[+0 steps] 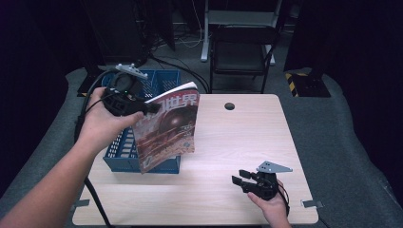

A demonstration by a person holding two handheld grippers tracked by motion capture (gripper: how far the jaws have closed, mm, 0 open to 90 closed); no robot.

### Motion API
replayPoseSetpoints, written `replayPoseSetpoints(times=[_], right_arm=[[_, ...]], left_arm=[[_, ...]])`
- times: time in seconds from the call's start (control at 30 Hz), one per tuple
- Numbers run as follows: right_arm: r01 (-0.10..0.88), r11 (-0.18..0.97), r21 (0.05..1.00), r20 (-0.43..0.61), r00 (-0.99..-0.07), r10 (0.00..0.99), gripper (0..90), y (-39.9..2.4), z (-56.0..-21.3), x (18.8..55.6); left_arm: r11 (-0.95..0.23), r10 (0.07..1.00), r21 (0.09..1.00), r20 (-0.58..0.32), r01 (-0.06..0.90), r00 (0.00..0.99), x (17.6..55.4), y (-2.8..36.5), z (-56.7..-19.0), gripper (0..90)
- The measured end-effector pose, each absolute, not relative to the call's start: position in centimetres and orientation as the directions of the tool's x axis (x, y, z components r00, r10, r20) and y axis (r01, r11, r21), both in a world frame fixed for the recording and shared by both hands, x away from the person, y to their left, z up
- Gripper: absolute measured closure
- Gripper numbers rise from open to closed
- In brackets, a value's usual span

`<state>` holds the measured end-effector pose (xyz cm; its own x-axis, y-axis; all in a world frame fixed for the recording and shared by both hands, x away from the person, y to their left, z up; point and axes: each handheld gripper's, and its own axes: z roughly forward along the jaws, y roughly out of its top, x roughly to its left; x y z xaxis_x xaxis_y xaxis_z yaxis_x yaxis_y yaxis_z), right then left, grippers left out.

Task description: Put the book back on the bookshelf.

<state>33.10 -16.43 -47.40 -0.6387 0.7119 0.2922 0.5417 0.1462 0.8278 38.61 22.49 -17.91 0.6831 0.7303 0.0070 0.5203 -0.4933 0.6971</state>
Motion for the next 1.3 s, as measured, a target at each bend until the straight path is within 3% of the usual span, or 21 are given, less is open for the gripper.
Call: replayPoseSetpoints(times=[0.5, 1.3], right_arm=[[0.549, 0.156, 0.821, 0.293, -0.640, 0.710, 53.1, -16.1, -47.5, 33.2], [0.551, 0.156, 0.820, 0.292, -0.637, 0.713, 52.9, -16.2, -47.5, 33.2]], left_arm=[[-0.412, 0.819, 0.710, 0.014, 0.570, 0.574, 39.1, 27.3, -17.5, 83.7], [-0.281, 0.919, 0.699, -0.003, 0.658, 0.395, 40.6, 31.9, -18.1, 83.7]])
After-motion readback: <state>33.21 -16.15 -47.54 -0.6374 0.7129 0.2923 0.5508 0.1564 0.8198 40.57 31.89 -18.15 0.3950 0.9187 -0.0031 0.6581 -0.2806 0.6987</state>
